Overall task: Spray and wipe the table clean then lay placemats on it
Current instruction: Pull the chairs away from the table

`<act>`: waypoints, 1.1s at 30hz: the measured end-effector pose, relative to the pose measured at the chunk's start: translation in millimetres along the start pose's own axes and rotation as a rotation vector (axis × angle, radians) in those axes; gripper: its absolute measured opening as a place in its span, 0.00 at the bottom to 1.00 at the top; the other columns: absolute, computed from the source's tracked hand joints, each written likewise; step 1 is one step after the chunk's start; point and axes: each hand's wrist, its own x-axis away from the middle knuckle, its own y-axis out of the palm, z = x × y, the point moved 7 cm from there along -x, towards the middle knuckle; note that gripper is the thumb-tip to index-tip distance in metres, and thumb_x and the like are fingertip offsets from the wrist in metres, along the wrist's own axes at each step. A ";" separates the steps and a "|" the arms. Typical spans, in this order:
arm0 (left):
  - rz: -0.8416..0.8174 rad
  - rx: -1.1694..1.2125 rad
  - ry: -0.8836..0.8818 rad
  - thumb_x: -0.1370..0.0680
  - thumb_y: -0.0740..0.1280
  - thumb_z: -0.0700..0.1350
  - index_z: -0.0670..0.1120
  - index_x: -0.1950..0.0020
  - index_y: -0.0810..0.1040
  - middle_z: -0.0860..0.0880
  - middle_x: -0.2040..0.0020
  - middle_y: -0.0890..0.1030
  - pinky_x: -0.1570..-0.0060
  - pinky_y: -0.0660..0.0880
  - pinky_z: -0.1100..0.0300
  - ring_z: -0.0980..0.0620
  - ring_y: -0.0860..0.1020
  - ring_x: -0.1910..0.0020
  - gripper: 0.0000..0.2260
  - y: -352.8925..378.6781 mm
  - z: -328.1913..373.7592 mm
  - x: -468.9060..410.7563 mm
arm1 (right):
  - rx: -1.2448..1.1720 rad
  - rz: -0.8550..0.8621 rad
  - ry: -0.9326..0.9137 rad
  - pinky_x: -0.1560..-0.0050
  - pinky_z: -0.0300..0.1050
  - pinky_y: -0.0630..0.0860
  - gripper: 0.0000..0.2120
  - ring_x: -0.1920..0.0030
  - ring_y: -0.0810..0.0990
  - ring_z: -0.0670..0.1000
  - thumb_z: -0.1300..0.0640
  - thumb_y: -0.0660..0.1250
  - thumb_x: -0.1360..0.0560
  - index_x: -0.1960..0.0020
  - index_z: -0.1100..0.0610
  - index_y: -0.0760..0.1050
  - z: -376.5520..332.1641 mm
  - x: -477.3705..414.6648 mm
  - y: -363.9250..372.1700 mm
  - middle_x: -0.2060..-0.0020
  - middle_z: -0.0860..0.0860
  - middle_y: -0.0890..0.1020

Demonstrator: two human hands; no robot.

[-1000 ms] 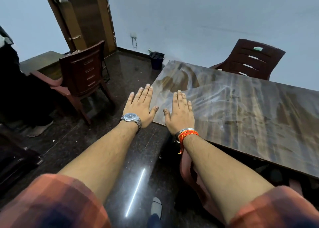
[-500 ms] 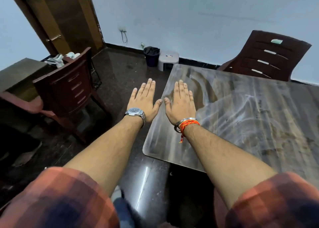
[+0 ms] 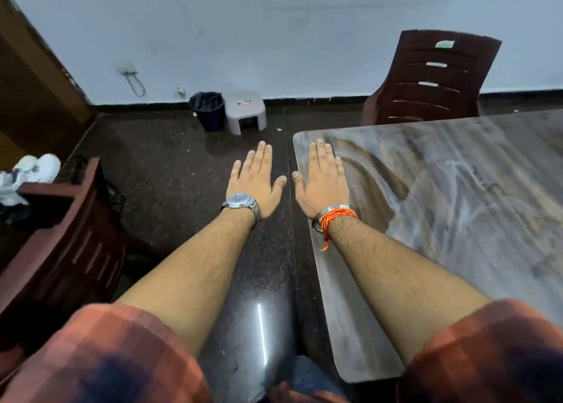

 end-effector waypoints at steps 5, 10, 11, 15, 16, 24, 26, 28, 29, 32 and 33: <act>-0.006 0.032 0.054 0.16 0.50 0.57 0.47 0.18 0.41 0.49 0.17 0.41 0.22 0.42 0.49 0.49 0.45 0.19 0.32 5.1 -29.0 -97.0 | 0.014 0.044 0.076 0.24 0.51 0.46 0.32 0.23 0.48 0.54 0.46 0.54 0.20 0.22 0.61 0.49 -7.0 -80.9 23.3 0.22 0.56 0.51; -0.032 -0.011 0.152 0.16 0.50 0.58 0.48 0.18 0.41 0.48 0.18 0.40 0.21 0.42 0.49 0.48 0.45 0.19 0.32 10.9 -40.7 -206.6 | 0.031 0.053 0.188 0.24 0.53 0.48 0.33 0.23 0.48 0.55 0.47 0.54 0.20 0.22 0.61 0.49 9.1 -168.8 58.0 0.22 0.57 0.50; -0.048 -0.019 0.175 0.16 0.50 0.58 0.48 0.18 0.41 0.48 0.18 0.40 0.21 0.42 0.49 0.48 0.45 0.18 0.32 8.4 -40.5 -229.2 | 0.021 0.056 0.230 0.24 0.53 0.48 0.33 0.23 0.48 0.55 0.47 0.54 0.21 0.22 0.61 0.49 14.0 -188.6 61.0 0.22 0.57 0.50; -0.061 -0.039 0.261 0.16 0.49 0.57 0.48 0.18 0.40 0.49 0.18 0.40 0.21 0.43 0.49 0.49 0.45 0.18 0.31 -4.8 -36.4 -323.0 | 0.011 0.099 0.323 0.24 0.53 0.48 0.33 0.23 0.48 0.55 0.47 0.55 0.21 0.22 0.62 0.50 28.0 -271.8 66.6 0.22 0.57 0.51; -0.054 -0.016 0.274 0.16 0.49 0.57 0.48 0.18 0.40 0.49 0.17 0.41 0.21 0.44 0.49 0.49 0.46 0.18 0.31 -7.9 -34.1 -347.4 | 0.015 0.109 0.340 0.24 0.53 0.48 0.33 0.23 0.48 0.55 0.47 0.55 0.21 0.22 0.61 0.50 31.7 -293.5 67.9 0.22 0.57 0.51; -0.066 0.015 0.440 0.15 0.51 0.55 0.48 0.18 0.40 0.49 0.17 0.41 0.22 0.43 0.48 0.50 0.46 0.18 0.31 -5.8 -10.5 -529.7 | 0.077 0.147 0.451 0.24 0.52 0.48 0.32 0.23 0.49 0.55 0.47 0.56 0.20 0.23 0.62 0.51 67.6 -439.4 95.8 0.22 0.57 0.52; -0.073 0.019 0.488 0.15 0.51 0.55 0.48 0.18 0.40 0.49 0.17 0.41 0.22 0.43 0.48 0.49 0.46 0.18 0.31 -5.6 -3.9 -577.4 | 0.092 0.153 0.477 0.24 0.52 0.47 0.32 0.23 0.48 0.55 0.47 0.55 0.20 0.22 0.62 0.50 80.0 -477.5 102.8 0.22 0.57 0.51; -0.096 0.006 0.536 0.15 0.51 0.55 0.48 0.18 0.39 0.49 0.17 0.40 0.22 0.43 0.49 0.49 0.45 0.18 0.31 -6.8 3.2 -625.6 | 0.098 0.170 0.522 0.24 0.52 0.47 0.32 0.23 0.48 0.55 0.47 0.55 0.20 0.22 0.62 0.50 91.4 -517.5 106.7 0.22 0.57 0.51; -0.117 -0.004 0.566 0.15 0.51 0.56 0.48 0.18 0.38 0.49 0.18 0.40 0.22 0.42 0.49 0.49 0.45 0.18 0.31 -8.6 7.6 -648.1 | 0.100 0.173 0.546 0.24 0.52 0.47 0.32 0.23 0.48 0.55 0.47 0.55 0.20 0.22 0.62 0.50 96.5 -536.6 106.7 0.22 0.57 0.51; -0.133 -0.054 0.684 0.16 0.52 0.57 0.48 0.18 0.37 0.49 0.18 0.38 0.22 0.43 0.48 0.48 0.45 0.18 0.33 -17.8 31.0 -711.4 | 0.124 0.213 0.633 0.24 0.51 0.47 0.32 0.23 0.48 0.54 0.47 0.55 0.20 0.22 0.61 0.50 114.4 -584.1 99.4 0.22 0.57 0.51; -0.140 -0.045 0.709 0.16 0.53 0.58 0.48 0.19 0.36 0.49 0.18 0.37 0.21 0.43 0.48 0.48 0.44 0.18 0.35 -20.3 41.2 -734.3 | 0.121 0.238 0.666 0.24 0.51 0.47 0.32 0.23 0.48 0.54 0.47 0.55 0.20 0.22 0.61 0.50 122.3 -599.4 96.7 0.22 0.57 0.51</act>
